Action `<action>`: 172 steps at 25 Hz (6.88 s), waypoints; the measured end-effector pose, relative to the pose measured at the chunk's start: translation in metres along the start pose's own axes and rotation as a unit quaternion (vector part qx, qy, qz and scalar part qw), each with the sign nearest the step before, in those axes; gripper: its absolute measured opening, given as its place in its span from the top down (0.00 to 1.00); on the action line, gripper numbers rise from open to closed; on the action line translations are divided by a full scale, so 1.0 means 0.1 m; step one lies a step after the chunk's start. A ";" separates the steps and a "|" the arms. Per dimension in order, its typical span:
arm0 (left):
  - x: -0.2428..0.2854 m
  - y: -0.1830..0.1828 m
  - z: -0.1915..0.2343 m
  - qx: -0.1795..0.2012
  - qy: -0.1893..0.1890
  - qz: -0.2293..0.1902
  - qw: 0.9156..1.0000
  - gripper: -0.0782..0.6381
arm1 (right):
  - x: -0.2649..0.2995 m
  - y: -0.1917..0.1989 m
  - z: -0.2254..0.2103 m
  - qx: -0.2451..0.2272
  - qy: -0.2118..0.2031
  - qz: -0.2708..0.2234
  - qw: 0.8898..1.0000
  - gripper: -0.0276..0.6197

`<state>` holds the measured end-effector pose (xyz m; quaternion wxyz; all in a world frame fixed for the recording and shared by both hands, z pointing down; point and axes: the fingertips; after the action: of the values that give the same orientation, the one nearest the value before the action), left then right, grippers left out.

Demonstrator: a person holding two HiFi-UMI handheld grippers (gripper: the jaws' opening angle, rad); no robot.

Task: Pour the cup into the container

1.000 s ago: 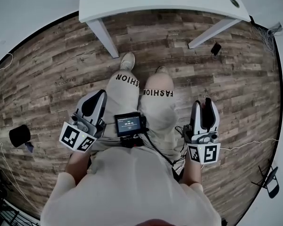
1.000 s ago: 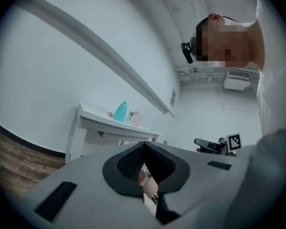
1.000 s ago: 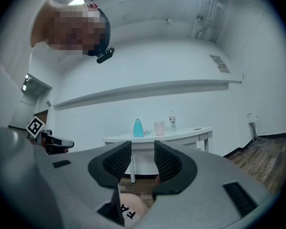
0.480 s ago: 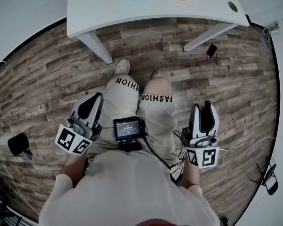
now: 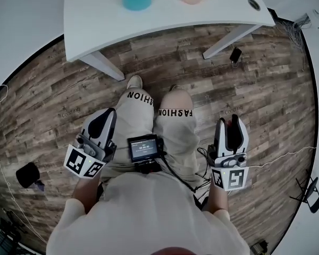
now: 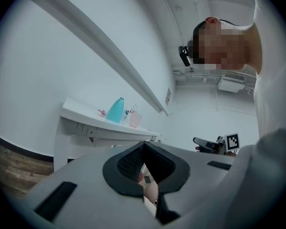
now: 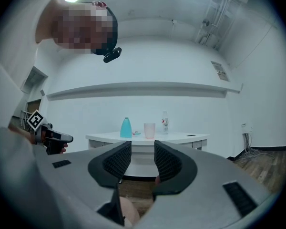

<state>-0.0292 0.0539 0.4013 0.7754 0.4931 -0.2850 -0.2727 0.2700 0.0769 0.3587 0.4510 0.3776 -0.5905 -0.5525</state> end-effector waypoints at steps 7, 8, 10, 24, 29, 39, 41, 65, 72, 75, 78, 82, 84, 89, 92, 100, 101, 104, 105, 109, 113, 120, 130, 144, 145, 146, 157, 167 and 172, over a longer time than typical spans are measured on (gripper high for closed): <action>0.32 -0.03 0.18 0.019 0.013 0.008 1.000 0.87 | 0.50 0.20 -0.08 0.002 -0.012 0.021 1.000 0.74; 0.34 -0.04 0.19 0.019 0.013 0.008 1.000 0.88 | 0.56 0.20 -0.09 0.004 -0.013 0.023 1.000 0.74; 0.38 -0.07 0.24 0.019 0.013 0.006 1.000 0.88 | 0.66 0.17 -0.10 0.006 -0.016 0.021 1.000 0.74; 0.37 -0.41 0.50 0.022 0.007 -0.018 1.000 0.88 | 0.98 -0.14 -0.04 -0.010 -0.014 0.008 1.000 0.74; 0.32 -0.44 0.59 0.022 0.010 -0.031 0.999 0.88 | 1.00 -0.16 0.05 -0.020 -0.016 0.011 1.000 0.74; -0.16 -0.48 0.43 0.018 0.000 -0.059 0.998 0.88 | 0.67 -0.39 0.34 -0.026 -0.021 -0.006 0.999 0.74; -0.20 -0.44 0.40 0.018 -0.004 -0.055 0.998 0.87 | 0.57 -0.38 0.35 -0.024 -0.021 -0.010 0.999 0.74; 0.52 -0.62 0.47 0.051 -0.008 -0.026 0.998 0.88 | 1.18 -0.17 -0.22 0.012 -0.022 -0.006 1.000 0.74; 0.62 -0.82 0.68 0.049 -0.011 -0.035 0.998 0.87 | 1.48 -0.30 -0.27 0.010 -0.015 -0.012 1.000 0.74; 0.64 -0.85 0.77 0.048 -0.012 -0.038 0.998 0.87 | 1.58 -0.32 -0.25 0.007 -0.016 -0.013 1.000 0.74; 0.63 -0.86 0.83 0.042 -0.012 -0.040 0.998 0.87 | 1.60 -0.35 -0.21 0.003 -0.017 -0.013 1.000 0.74; 0.59 -0.90 0.86 0.038 -0.013 -0.050 0.998 0.87 | 1.61 -0.41 -0.19 -0.003 -0.016 -0.015 1.000 0.74; 0.55 -0.93 0.87 0.037 -0.014 -0.056 0.998 0.88 | 1.61 -0.43 -0.16 -0.006 -0.017 -0.015 1.000 0.74; 0.49 -0.96 0.88 0.034 -0.017 -0.062 0.997 0.88 | 1.62 -0.51 -0.14 -0.011 -0.020 -0.015 1.000 0.74; 0.49 -1.00 0.86 0.034 -0.015 -0.060 0.998 0.87 | 1.63 -0.56 -0.14 -0.017 -0.024 -0.012 0.999 0.74; 0.62 -1.18 0.83 0.046 -0.007 -0.058 0.997 0.87 | 1.85 -0.71 -0.37 0.007 -0.051 0.017 0.999 0.74; 0.64 -1.20 0.82 0.048 -0.007 -0.057 0.997 0.87 | 1.90 -0.73 -0.39 0.007 -0.058 0.021 0.998 0.74; 0.68 -1.26 0.79 0.055 -0.006 -0.056 0.997 0.87 | 2.04 -0.83 -0.41 0.001 -0.084 0.033 0.996 0.74; 0.69 -1.29 0.79 0.057 -0.006 -0.056 0.997 0.87 | 2.10 -0.86 -0.40 -0.003 -0.097 0.039 0.995 0.73; 0.69 -1.37 0.79 0.061 -0.009 -0.059 0.996 0.87 | 2.34 -0.95 -0.31 -0.030 -0.141 0.066 0.987 0.61; 0.68 -1.40 0.78 0.062 -0.011 -0.061 0.996 0.87 | 2.53 -0.97 -0.29 -0.065 -0.151 0.087 0.983 0.56; 0.60 -1.42 0.80 0.060 -0.016 -0.065 0.996 0.87 | 2.83 -0.93 -0.34 -0.086 -0.163 0.112 0.976 0.54; 0.44 -1.57 0.84 0.069 -0.030 -0.081 0.994 0.87 | 3.30 -0.79 -0.48 -0.109 -0.178 0.154 0.966 0.48; 0.30 -1.50 0.92 0.057 -0.048 -0.081 0.994 0.87 | 3.58 -0.65 -0.48 -0.123 -0.197 0.177 0.956 0.45; 0.30 -1.50 0.92 0.057 -0.049 -0.081 0.994 0.87 | 3.58 -0.64 -0.48 -0.123 -0.198 0.178 0.956 0.45; 0.29 -1.50 0.92 0.057 -0.049 -0.081 0.994 0.87 | 3.58 -0.64 -0.47 -0.123 -0.198 0.179 0.956 0.45; 0.23 -1.48 0.95 0.054 -0.055 -0.081 0.994 0.87 | 3.53 -0.66 -0.45 -0.124 -0.195 0.173 0.958 0.45; 0.21 -1.48 0.98 0.052 -0.061 -0.082 0.993 0.87 | 3.53 -0.68 -0.45 -0.125 -0.188 0.161 0.961 0.45; 0.23 -1.49 0.96 0.057 -0.060 -0.084 0.993 0.87 | 3.54 -0.71 -0.45 -0.126 -0.189 0.154 0.962 0.45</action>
<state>-0.1020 -0.0750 0.3022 0.7023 0.5412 -0.3034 -0.3492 0.2004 -0.2786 0.3283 0.4549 0.1106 -0.6418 -0.6074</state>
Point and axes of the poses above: the fingertips, and each gripper's own axes: x forward along the fingers, z to its left, y out of its underside, and after that the axes turned 9 degrees about z, right-handed
